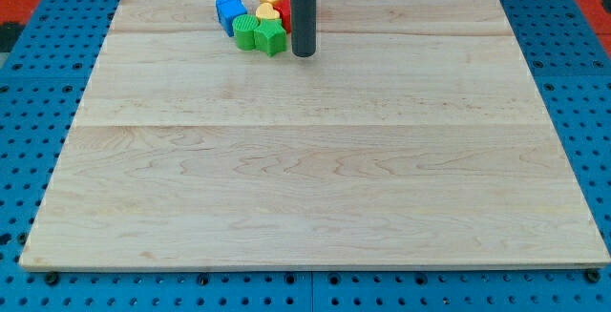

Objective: Move your arm towards the right side

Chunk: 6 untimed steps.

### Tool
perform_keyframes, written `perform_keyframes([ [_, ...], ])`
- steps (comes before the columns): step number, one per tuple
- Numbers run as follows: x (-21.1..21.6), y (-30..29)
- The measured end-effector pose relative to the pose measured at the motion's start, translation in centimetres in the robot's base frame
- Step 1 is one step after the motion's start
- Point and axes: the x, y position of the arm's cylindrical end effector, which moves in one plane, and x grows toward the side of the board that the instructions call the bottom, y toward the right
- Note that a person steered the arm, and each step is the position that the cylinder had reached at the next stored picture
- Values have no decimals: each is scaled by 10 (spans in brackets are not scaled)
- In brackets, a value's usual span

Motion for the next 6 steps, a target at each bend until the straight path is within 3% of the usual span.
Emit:
perform_keyframes([
  [6, 0, 19],
])
